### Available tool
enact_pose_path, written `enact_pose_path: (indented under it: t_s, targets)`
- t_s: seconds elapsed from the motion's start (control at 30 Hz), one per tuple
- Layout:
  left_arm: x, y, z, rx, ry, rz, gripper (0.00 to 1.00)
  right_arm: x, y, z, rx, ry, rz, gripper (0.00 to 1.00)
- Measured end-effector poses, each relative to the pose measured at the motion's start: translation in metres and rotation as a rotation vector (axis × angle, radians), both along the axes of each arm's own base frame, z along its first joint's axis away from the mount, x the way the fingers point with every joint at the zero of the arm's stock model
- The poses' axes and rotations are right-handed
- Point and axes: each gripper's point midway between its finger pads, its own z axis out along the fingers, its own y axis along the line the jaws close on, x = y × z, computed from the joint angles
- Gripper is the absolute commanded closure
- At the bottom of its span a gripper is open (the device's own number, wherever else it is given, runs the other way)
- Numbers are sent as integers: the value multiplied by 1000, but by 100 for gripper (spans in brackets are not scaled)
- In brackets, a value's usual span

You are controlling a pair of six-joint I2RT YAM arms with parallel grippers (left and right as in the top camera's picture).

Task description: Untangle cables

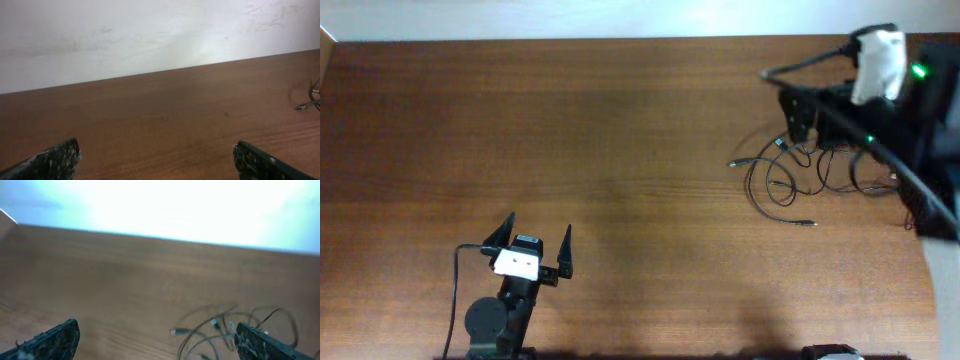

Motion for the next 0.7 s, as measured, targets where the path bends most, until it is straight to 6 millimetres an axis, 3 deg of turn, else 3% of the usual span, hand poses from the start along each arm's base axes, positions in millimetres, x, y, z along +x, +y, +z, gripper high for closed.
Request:
enact_pose_path:
  t_s: [0.17, 0.3, 0.37, 0.53, 0.63, 0.7]
  targets:
    - [0, 0, 0, 0, 0, 0, 1, -69, -3, 61, -19, -222, 12, 1]
    - [0, 0, 0, 0, 0, 0, 1, -91, -4, 74, -53, -289, 27, 1]
    - [0, 0, 0, 0, -1, 0, 1, -111, -5, 75, -65, -328, 30, 1]
    - [0, 0, 0, 0, 0, 0, 1, -194, -9, 72, -68, -486, 24, 1]
    - [0, 0, 0, 0, 0, 0, 1, -218, -10, 49, -67, -513, 22, 2]
    - [0, 0, 0, 0, 0, 0, 1, -223, -11, 16, -68, -491, 24, 2]
